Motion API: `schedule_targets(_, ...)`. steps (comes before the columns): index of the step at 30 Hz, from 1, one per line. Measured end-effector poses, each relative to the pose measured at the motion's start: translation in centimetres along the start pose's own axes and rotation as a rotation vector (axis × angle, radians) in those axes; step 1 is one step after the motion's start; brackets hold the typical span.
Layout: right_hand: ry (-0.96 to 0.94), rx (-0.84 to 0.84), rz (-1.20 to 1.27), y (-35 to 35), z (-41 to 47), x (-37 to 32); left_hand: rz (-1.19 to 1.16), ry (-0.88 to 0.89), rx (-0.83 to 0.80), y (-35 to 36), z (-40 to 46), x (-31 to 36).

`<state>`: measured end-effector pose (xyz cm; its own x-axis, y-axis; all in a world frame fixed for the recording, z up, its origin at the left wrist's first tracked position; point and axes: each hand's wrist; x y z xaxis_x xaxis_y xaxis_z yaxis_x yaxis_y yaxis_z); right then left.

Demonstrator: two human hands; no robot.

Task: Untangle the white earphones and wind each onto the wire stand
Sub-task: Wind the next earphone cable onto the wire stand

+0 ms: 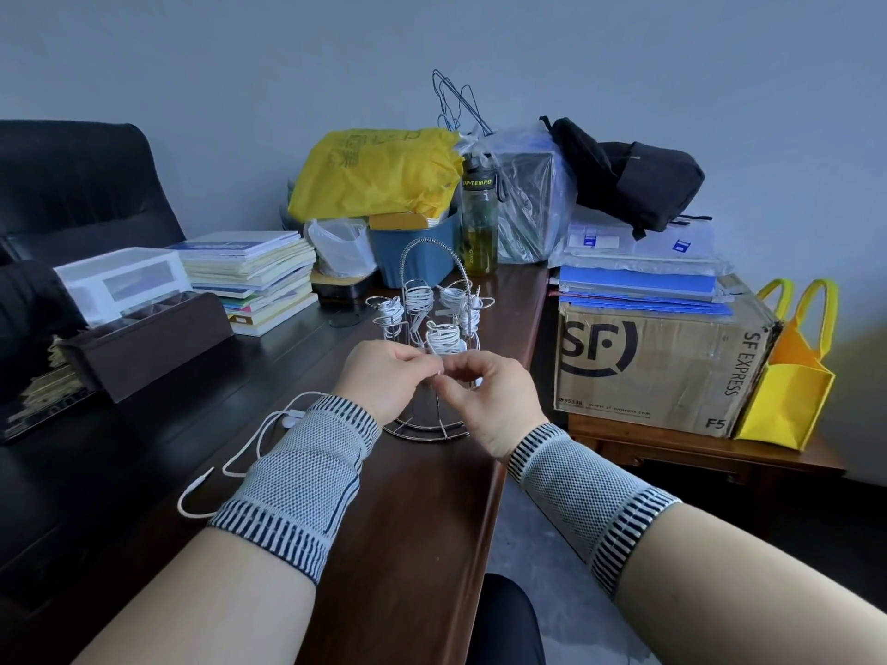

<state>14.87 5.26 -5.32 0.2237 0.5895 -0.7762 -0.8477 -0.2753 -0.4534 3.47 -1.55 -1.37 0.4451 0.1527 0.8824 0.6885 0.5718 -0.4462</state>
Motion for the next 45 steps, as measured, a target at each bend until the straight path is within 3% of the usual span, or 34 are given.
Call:
schedule_targets(6, 0.037, 0.055, -0.007, 0.0, 0.0, -0.3, 0.025, 0.018, 0.037, 0.3, 0.4, -0.5)
schedule_targets(10, -0.019, 0.102, -0.061, -0.3, -0.2, 0.1, -0.020, 0.036, 0.153, 1.2, 0.8, -1.0)
schedule_targets(15, -0.073, 0.108, -0.086, 0.0, -0.3, 0.5, -0.121, 0.111, 0.158, 2.5, 0.8, -1.0)
schedule_targets(25, 0.049, 0.083, -0.063, -0.6, 0.5, 0.1, -0.116, 0.076, 0.123, 2.7, 1.4, -1.3)
schedule_targets(38, -0.033, 0.100, -0.089, 0.0, 0.0, -0.4, -0.388, -0.045, 0.133, 3.0, 1.1, -0.9)
schedule_targets(45, -0.159, 0.055, -0.219, 0.7, 0.2, -1.2, -0.359, -0.087, 0.152, 2.7, 1.7, -1.2)
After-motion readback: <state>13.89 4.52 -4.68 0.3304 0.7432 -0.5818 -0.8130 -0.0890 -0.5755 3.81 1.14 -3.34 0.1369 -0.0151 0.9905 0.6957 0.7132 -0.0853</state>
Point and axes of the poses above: each hand's wrist, its own z-axis towards the middle knuckle, its own y-axis out of the palm, x = y × z, and after that the axes turned 2 degrees about -z, right-handed
